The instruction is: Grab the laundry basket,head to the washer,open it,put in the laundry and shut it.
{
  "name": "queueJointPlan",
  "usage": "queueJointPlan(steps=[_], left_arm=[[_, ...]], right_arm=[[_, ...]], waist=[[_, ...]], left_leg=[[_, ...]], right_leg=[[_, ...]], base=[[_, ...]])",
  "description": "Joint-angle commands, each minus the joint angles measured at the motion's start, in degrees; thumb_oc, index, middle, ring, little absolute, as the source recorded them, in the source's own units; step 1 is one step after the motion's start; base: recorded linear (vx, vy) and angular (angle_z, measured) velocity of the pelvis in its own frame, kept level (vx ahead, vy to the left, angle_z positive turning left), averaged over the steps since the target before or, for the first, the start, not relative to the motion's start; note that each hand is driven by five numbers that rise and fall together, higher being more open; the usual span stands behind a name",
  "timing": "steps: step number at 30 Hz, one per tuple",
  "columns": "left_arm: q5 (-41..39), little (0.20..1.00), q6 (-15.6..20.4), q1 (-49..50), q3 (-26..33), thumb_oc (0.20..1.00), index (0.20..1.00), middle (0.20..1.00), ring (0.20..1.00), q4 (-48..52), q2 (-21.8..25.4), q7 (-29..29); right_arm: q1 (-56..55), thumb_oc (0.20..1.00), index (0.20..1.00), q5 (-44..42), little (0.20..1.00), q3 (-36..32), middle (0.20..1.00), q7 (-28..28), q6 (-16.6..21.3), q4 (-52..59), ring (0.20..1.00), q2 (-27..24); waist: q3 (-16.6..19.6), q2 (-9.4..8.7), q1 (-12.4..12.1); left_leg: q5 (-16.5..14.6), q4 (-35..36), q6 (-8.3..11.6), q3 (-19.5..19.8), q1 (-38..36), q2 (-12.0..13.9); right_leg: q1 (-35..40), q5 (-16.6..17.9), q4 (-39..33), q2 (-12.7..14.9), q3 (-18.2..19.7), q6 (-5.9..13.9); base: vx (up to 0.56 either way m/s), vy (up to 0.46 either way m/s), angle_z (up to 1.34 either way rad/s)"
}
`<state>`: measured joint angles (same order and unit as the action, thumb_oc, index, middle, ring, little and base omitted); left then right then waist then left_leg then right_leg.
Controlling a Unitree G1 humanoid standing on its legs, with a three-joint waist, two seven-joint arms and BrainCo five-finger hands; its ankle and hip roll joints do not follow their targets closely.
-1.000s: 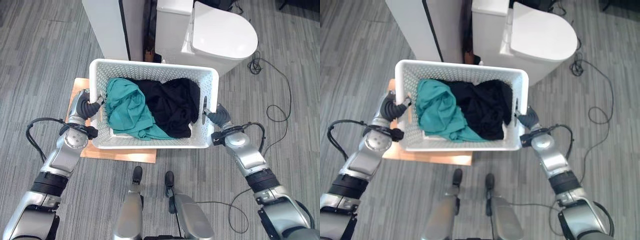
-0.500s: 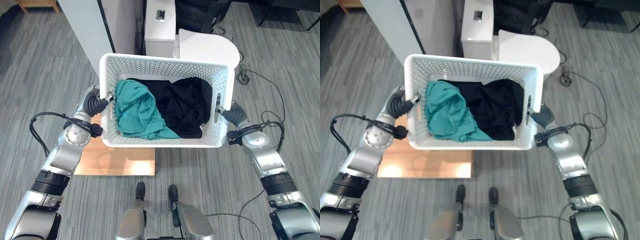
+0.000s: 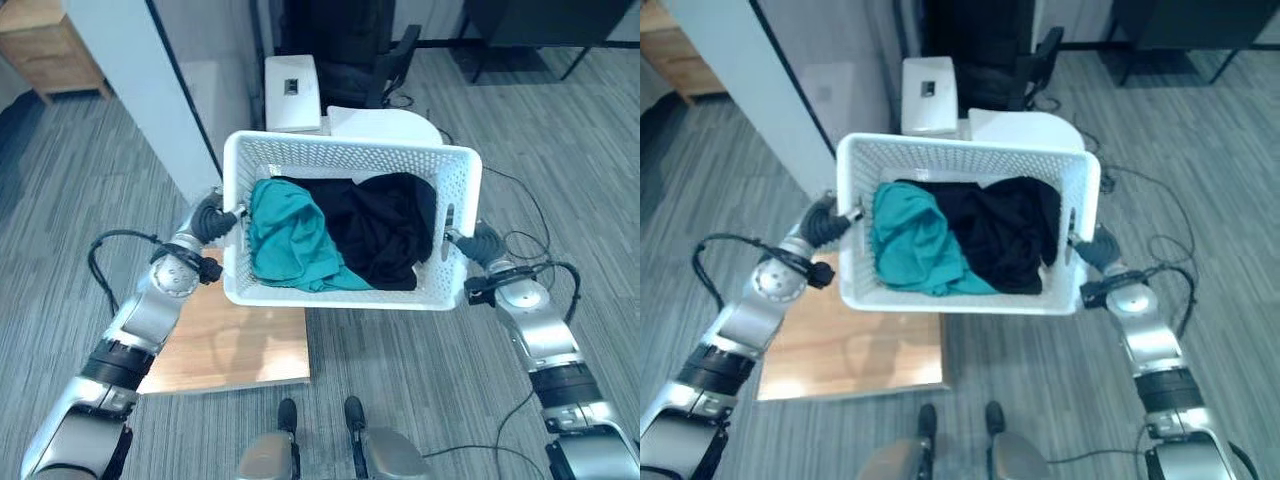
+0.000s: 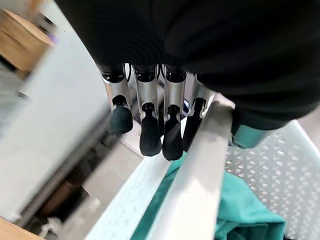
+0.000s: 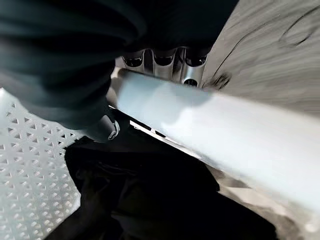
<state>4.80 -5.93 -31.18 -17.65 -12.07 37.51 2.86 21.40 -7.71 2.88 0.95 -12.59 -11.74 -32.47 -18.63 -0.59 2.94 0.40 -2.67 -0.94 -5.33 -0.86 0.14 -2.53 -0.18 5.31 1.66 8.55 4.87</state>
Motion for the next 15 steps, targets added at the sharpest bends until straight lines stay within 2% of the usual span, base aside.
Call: queueJointPlan(steps=[1, 3, 4, 6, 7, 9, 10, 12, 13, 15], left_arm=[[-3.3, 0.200, 7.5, -7.4, -6.7, 0.200, 0.200, 0.200, 0.200, -1.0, -3.4, 0.5], [-4.9, 0.200, 7.3, -10.2, -8.4, 0.200, 0.200, 0.200, 0.200, -3.0, -4.7, 0.8], [-5.3, 0.200, 7.3, -11.6, -9.2, 0.200, 0.200, 0.200, 0.200, -3.7, -5.1, 0.9], [-6.4, 0.200, 7.0, -13.2, -10.7, 0.200, 0.200, 0.200, 0.200, -5.0, -6.5, 1.0], [-6.7, 0.200, 7.1, -13.4, -10.9, 0.200, 0.200, 0.200, 0.200, -5.8, -6.8, 1.2], [-7.1, 0.200, 7.3, -13.6, -10.9, 0.200, 0.200, 0.200, 0.200, -5.9, -6.8, 1.4], [-8.2, 0.200, 7.6, -13.6, -10.7, 0.200, 0.200, 0.200, 0.200, -6.0, -6.2, 1.2], [-8.8, 0.200, 7.8, -13.5, -10.2, 0.200, 0.200, 0.200, 0.200, -6.1, -5.9, 1.1], [-9.0, 0.200, 8.1, -13.0, -9.0, 0.200, 0.200, 0.200, 0.200, -5.9, -5.4, 1.1], [-8.9, 0.200, 8.4, -11.9, -7.5, 0.200, 0.200, 0.200, 0.200, -5.4, -4.5, 1.2]], right_arm=[[2.1, 0.200, 0.200, -0.9, 0.200, 0.1, 0.200, 2.7, 3.7, 2.4, 0.200, -2.2], [3.5, 0.200, 0.200, 1.1, 0.200, 0.2, 0.200, 4.1, 3.7, 2.1, 0.200, -2.7], [4.1, 0.200, 0.200, 1.8, 0.200, 0.3, 0.200, 4.4, 3.8, 1.4, 0.200, -3.1], [5.5, 0.200, 0.200, 1.6, 0.200, 0.4, 0.200, 5.2, 3.9, -0.5, 0.200, -3.5], [6.0, 0.200, 0.200, 1.2, 0.200, 0.3, 0.200, 5.3, 4.0, -1.3, 0.200, -3.8], [6.7, 0.200, 0.200, 0.8, 0.200, 0.3, 0.200, 5.3, 4.2, -2.2, 0.200, -4.2], [7.6, 0.200, 0.200, 0.8, 0.200, 0.6, 0.200, 5.2, 4.2, -3.4, 0.200, -5.1], [7.8, 0.200, 0.200, 0.9, 0.200, 0.4, 0.200, 5.2, 4.2, -3.6, 0.200, -5.5], [8.0, 0.200, 0.200, 1.1, 0.200, 0.1, 0.200, 4.7, 4.0, -3.5, 0.200, -6.3], [7.4, 0.200, 0.200, 1.8, 0.200, -0.5, 0.200, 3.7, 3.7, -2.3, 0.200, -7.0]], waist=[[10.0, -0.38, -0.8], [9.9, 0.72, -1.0], [10.0, 0.80, -0.8], [11.3, 0.26, -0.4], [12.2, -0.22, -0.6], [13.6, -0.56, -1.2], [15.6, -1.40, -2.7], [16.4, -1.74, -3.2], [17.1, -2.19, -3.5], [17.2, -2.11, -3.7]], left_leg=[[-15.0, -12.8, -3.41, -3.7, 4.5, 2.6], [-14.1, -12.4, -3.86, -7.2, 3.9, 3.4], [-13.7, -12.3, -4.37, -8.9, 3.3, 3.6], [-14.0, -11.4, -4.82, -10.8, 2.4, 3.2], [-13.7, -10.7, -4.74, -12.1, 2.1, 3.0], [-12.7, -9.0, -4.37, -13.7, 1.7, 3.0], [-10.3, -6.2, -3.20, -15.2, 2.1, 2.6], [-9.3, -4.7, -2.58, -15.5, 2.1, 2.4], [-8.2, -3.2, -1.10, -15.4, 2.4, 3.1], [-7.1, -1.5, -0.18, -16.1, 1.3, 4.5]], right_leg=[[-5.5, 1.2, 4.3, 11.9, -6.1, 6.02], [-5.0, -0.3, 11.6, 14.8, -16.6, 4.23], [-4.2, -1.3, 15.9, 15.6, -19.7, 3.57], [-1.6, -3.5, 20.4, 14.8, -20.4, 4.04], [0.2, -4.2, 19.8, 14.5, -20.8, 4.38], [2.5, -3.2, 17.9, 14.6, -21.5, 4.98], [6.0, 0.6, 13.0, 15.9, -22.3, 6.04], [6.9, 2.6, 10.3, 16.6, -22.3, 6.67], [6.7, 5.5, 5.5, 18.5, -22.3, 7.56], [5.0, 6.6, 2.8, 19.0, -23.5, 7.67]], base=[[-0.31, 0.199, -0.69], [-0.22, 0.148, -1.45], [-0.14, 0.123, -1.92], [-0.10, 0.034, -1.22], [-0.13, -0.065, -1.12], [-0.09, -0.101, -1.49], [-0.12, -0.171, -1.37], [-0.12, -0.216, -1.41], [-0.09, -0.273, -1.61], [-0.05, -0.242, -1.66]])
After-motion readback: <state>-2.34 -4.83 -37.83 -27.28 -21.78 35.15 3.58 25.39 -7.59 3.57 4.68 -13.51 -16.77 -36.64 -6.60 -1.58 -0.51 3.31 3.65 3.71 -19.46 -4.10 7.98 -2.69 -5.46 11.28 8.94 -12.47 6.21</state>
